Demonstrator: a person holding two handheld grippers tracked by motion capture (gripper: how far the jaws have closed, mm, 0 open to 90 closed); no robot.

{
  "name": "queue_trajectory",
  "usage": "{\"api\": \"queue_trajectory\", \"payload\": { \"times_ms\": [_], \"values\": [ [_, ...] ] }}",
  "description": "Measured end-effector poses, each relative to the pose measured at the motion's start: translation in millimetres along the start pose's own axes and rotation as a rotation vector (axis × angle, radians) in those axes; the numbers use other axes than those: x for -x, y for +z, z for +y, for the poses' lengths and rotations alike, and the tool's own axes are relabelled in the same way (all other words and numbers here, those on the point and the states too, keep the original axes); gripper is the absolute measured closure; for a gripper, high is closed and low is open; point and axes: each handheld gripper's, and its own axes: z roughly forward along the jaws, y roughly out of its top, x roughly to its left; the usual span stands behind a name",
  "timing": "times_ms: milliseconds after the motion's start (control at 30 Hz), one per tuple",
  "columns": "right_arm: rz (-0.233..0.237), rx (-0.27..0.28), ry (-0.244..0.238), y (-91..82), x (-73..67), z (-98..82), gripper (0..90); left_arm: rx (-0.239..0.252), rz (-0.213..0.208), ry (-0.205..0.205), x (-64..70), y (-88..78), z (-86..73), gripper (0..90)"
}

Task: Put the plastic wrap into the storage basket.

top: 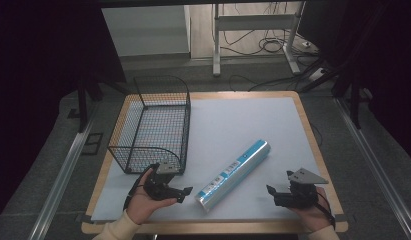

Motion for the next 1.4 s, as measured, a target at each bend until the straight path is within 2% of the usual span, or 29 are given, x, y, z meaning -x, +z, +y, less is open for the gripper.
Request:
{"api": "queue_trajectory", "payload": {
  "times_ms": [100,133,200,467,567,700,1000,1400],
  "values": [
    [-0.004,-0.005,-0.013,-0.1,-0.8,0.0,13.0,0.008,-0.003,0.007,3.1,-2.0,3.3,18.0],
    [-0.011,-0.018,-0.037,0.5,-2.5,-0.8,13.0,0.012,-0.001,0.019,6.4,-4.4,6.3,18.0],
    [-0.009,-0.022,-0.047,0.2,-3.9,-1.2,13.0,0.014,-0.001,0.023,7.6,-5.7,7.8,17.9],
    [-0.016,-0.003,-0.027,-2.5,-2.6,0.0,13.0,0.017,-0.012,0.017,13.3,-6.9,19.7,16.8],
    [-0.024,0.008,-0.017,-4.3,-0.7,0.6,13.0,0.006,-0.003,0.044,17.5,-10.2,27.5,16.7],
    [-0.025,0.003,-0.017,-3.4,-0.5,-0.2,13.0,0.009,-0.006,0.059,21.2,-11.4,34.5,16.3],
    [-0.022,0.001,0.0,-2.7,1.1,-0.7,13.0,-0.003,-0.026,0.069,26.2,-2.8,46.7,15.4],
    [-0.026,0.005,-0.019,-3.4,-0.6,-0.6,13.6,-0.017,-0.035,0.083,30.9,7.7,55.6,14.7]
  ]
}}
